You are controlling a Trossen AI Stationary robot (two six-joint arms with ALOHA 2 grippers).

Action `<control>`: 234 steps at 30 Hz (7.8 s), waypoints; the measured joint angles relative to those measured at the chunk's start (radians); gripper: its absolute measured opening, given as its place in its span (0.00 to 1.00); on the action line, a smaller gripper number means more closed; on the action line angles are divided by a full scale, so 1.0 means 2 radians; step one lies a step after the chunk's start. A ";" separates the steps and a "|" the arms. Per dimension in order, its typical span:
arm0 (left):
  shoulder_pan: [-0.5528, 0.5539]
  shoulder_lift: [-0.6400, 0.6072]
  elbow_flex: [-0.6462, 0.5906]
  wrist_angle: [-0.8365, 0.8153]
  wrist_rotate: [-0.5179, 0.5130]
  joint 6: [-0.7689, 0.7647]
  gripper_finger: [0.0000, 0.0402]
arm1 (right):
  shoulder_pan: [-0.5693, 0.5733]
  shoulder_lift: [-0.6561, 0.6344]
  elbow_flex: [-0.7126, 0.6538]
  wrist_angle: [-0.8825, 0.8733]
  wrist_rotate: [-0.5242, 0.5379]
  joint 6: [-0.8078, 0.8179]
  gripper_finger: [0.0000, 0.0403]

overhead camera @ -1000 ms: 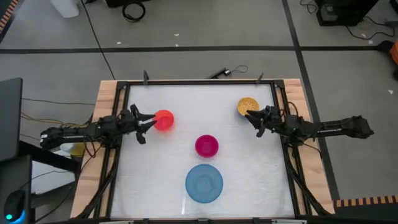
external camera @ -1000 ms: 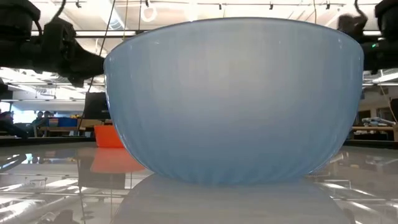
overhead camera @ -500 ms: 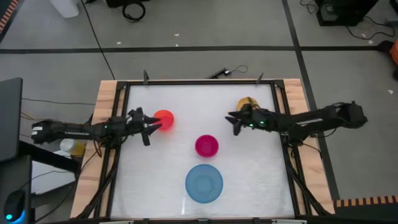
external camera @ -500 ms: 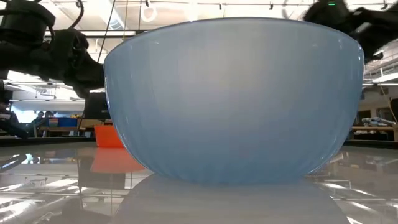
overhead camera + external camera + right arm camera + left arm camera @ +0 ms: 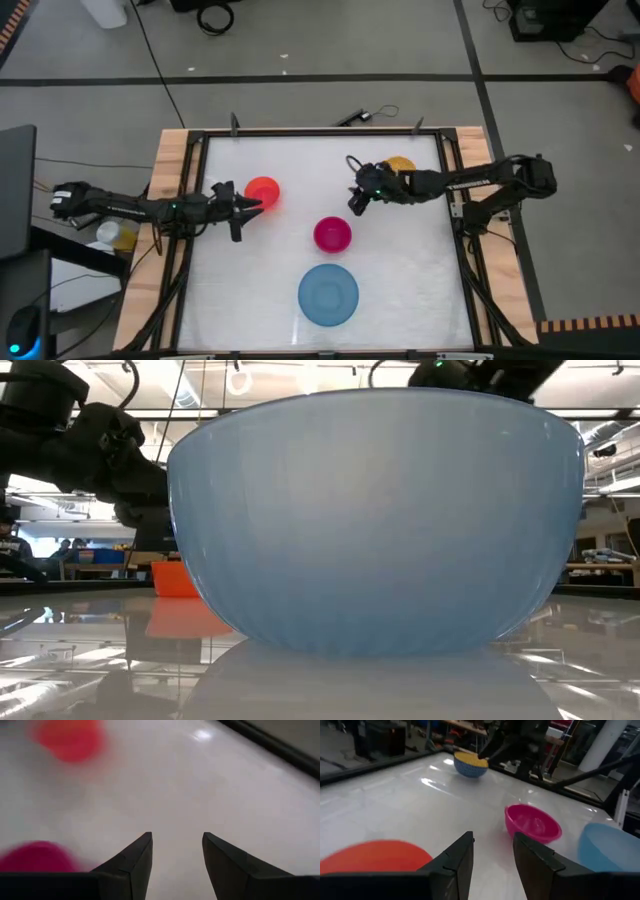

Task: Nest bowls inside each other
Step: Stack the orange bowl on top of the blue bowl

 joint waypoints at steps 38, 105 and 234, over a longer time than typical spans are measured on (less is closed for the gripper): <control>-0.051 0.234 0.127 -0.178 -0.115 -0.067 0.35 | -0.019 0.105 0.144 -0.236 0.044 -0.107 0.46; -0.078 0.229 0.293 -0.478 -0.200 -0.093 0.42 | -0.015 0.431 0.407 0.154 -0.071 0.089 0.53; -0.056 0.167 0.252 -0.297 -0.103 -0.126 0.39 | 0.287 0.220 0.305 -0.214 -0.015 0.115 0.02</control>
